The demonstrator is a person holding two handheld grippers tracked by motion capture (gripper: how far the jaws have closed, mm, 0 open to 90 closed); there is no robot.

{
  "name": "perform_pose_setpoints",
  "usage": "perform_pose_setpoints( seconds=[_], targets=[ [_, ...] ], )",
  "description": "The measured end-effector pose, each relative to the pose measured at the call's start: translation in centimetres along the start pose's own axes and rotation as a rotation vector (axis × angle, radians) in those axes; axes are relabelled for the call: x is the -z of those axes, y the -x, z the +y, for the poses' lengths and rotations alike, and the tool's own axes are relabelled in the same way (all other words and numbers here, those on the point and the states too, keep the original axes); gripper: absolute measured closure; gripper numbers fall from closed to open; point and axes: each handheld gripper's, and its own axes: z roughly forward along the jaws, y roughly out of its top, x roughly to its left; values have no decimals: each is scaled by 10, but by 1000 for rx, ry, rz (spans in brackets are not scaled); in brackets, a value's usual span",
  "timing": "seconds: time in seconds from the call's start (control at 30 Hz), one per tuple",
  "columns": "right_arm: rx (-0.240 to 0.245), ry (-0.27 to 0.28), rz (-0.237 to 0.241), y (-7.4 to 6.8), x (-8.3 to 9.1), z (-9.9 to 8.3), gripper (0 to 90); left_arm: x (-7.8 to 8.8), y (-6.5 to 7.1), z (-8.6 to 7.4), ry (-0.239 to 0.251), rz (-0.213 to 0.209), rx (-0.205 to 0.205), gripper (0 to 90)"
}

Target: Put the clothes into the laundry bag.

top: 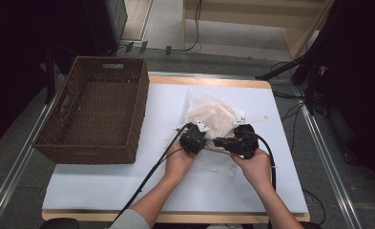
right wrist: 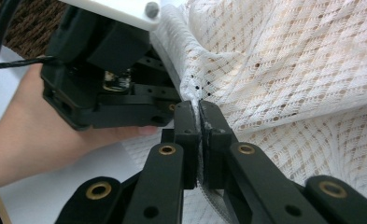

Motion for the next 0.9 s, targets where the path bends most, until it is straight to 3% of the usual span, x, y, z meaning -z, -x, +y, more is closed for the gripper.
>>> perform_pose_setpoints(
  seconds=[0.2, 0.27, 0.37, 0.5, 0.57, 0.67, 0.77, 0.87, 0.9],
  targets=[
    [9, -6, -1, -1, -1, 0, 879, 19, -2, -13, 14, -83, 26, 804],
    [9, -8, -3, -1, -1, 0, 879, 24, 1, -17, 21, -92, 20, 772],
    [6, -7, -2, -2, -1, 0, 878, 31, 5, -23, 24, -102, 1, 731],
    [12, -6, -2, -3, -1, 0, 878, 35, 9, -30, 21, -82, -17, 679],
    [11, -8, -2, -3, -1, 0, 878, 29, 7, -40, 10, -63, -40, 661],
    [16, -5, -5, -3, -1, 0, 878, 29, 8, -50, 81, -49, -40, 701],
    [16, -5, -3, -3, -1, 0, 878, 29, 9, -52, 84, -42, -43, 741],
    [15, -7, -3, -3, -1, 0, 878, 29, 9, -51, 79, -48, -41, 900],
    [15, -7, -3, -3, -1, 0, 878, 29, 10, -52, 79, -50, -47, 900]
  ],
)
